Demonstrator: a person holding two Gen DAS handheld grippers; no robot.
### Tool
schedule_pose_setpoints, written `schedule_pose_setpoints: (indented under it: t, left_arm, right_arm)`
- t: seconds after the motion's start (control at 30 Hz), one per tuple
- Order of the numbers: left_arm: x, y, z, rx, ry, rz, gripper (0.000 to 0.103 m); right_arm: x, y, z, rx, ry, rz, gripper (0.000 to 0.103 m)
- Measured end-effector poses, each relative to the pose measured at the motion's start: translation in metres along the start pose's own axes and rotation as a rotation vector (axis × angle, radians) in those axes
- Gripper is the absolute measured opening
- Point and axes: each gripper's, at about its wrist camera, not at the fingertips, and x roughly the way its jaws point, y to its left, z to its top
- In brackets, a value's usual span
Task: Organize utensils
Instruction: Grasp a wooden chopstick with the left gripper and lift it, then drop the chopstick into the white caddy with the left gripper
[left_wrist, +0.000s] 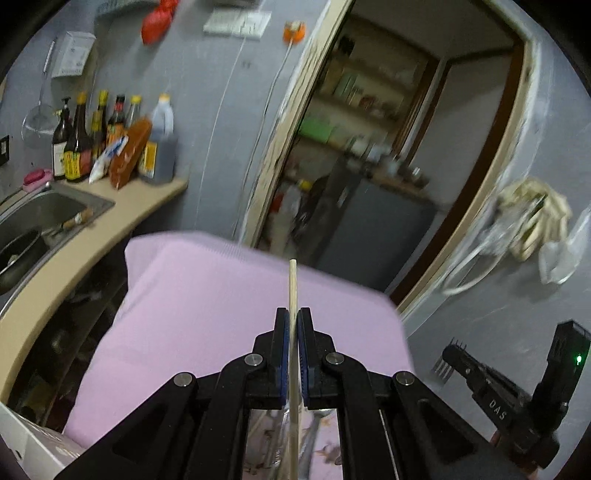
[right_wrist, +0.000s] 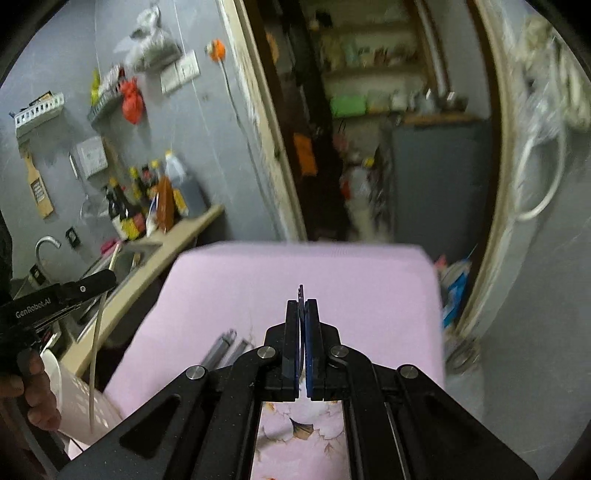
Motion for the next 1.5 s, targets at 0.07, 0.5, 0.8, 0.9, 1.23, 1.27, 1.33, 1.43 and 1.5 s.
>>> schedule_pose_setpoints:
  t: [0.07, 0.5, 0.8, 0.9, 1.23, 1.27, 1.33, 1.43, 1.5]
  left_arm:
    - [-0.014, 0.004, 0.008, -0.006, -0.034, -0.033, 0.005]
    - [-0.121, 0.093, 0.062, 0.002, -0.211, -0.143, 0.005]
    - [-0.145, 0.179, 0.052, -0.044, -0.294, -0.137, 0.005]
    - [-0.143, 0.198, 0.044, -0.073, -0.313, -0.161, 0.005]
    - [-0.116, 0.22, 0.019, -0.098, -0.332, -0.15, 0.005]
    - [-0.114, 0.22, 0.016, -0.091, -0.331, -0.141, 0.005]
    - [-0.11, 0.22, 0.01, -0.076, -0.33, -0.12, 0.005]
    - [-0.108, 0.217, 0.002, -0.054, -0.334, -0.096, 0.005]
    - [-0.107, 0.215, -0.002, -0.037, -0.332, -0.088, 0.005]
  right_arm:
    - [-0.024, 0.015, 0.011, -0.012, -0.051, -0.034, 0.002]
    - [-0.106, 0.187, 0.025, -0.114, -0.215, -0.058, 0.002]
    - [-0.124, 0.291, -0.022, -0.326, -0.249, -0.151, 0.002]
    - [-0.124, 0.309, -0.035, -0.366, -0.227, -0.175, 0.002]
    - [-0.105, 0.328, -0.069, -0.421, -0.205, -0.248, 0.002]
    - [-0.102, 0.328, -0.07, -0.422, -0.202, -0.249, 0.002]
    - [-0.098, 0.329, -0.077, -0.424, -0.197, -0.253, 0.002]
    - [-0.094, 0.329, -0.081, -0.422, -0.188, -0.253, 0.002]
    - [-0.092, 0.328, -0.083, -0.415, -0.182, -0.248, 0.002]
